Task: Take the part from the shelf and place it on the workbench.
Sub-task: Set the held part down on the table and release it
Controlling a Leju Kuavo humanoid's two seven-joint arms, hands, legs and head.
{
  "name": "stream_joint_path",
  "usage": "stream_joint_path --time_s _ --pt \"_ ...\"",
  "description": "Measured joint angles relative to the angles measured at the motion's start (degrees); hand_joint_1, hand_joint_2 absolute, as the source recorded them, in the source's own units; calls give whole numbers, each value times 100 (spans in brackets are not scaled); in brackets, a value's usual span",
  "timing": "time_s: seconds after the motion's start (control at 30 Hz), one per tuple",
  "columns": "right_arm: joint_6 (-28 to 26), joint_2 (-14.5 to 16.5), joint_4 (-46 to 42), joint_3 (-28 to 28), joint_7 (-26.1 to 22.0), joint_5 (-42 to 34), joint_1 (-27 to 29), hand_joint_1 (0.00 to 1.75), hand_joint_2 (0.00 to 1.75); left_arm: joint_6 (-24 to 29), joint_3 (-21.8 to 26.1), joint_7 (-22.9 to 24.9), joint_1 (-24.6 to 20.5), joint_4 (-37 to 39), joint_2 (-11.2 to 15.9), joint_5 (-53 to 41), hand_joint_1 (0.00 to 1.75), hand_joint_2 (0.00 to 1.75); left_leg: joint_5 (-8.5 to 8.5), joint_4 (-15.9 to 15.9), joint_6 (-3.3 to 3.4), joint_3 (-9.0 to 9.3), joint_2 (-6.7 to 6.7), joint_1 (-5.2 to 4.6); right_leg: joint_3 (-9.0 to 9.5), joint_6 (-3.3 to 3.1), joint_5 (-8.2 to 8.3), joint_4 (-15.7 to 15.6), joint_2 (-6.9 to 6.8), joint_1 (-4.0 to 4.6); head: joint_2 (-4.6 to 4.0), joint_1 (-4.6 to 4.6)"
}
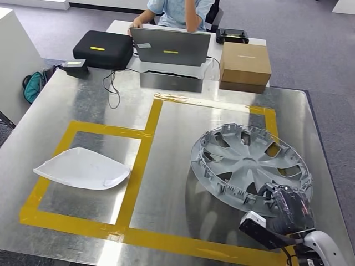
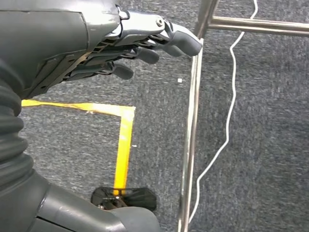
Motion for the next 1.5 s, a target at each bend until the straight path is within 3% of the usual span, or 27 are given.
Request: stream_joint_path --time_s 0.1,0.17,0.27,0.47,0.67,1.5 --pt "401 -22 255 -9 23 -133 -322 175 175 45 -111 -1 -63 188 85 26 0 175 -102 2 -28 141 -14 -23 301 -92 796 -1030 32 32 0 -1" --pt "624 -40 454 -1 22 -187 -555 175 175 81 -178 -8 -109 315 149 27 0 175 -133 6 -46 172 -17 -43 432 -101 1005 -1372 55 45 0 -4" --pt "859 -44 752 38 13 -219 -909 175 175 123 -267 -31 -151 484 243 31 0 175 -130 -21 -23 193 -7 -50 443 -69 1034 -1403 72 51 0 -8" --pt "936 -44 1072 117 -3 -225 -1241 175 175 156 -368 -38 -194 673 334 36 0 175 -110 -93 -77 224 -4 -43 447 -119 1015 -1403 70 57 0 -7" --pt "940 -44 1192 172 -3 -223 -1335 175 175 163 -381 -38 -195 751 369 37 0 175 -94 -101 -115 225 -5 -41 448 -151 1021 -1403 69 61 0 -5" --pt "982 -41 1292 225 -77 -295 -1375 175 175 160 -383 -47 -194 820 389 33 0 175 -90 -100 -114 225 -5 -50 455 -147 1036 -1413 68 52 0 -4"
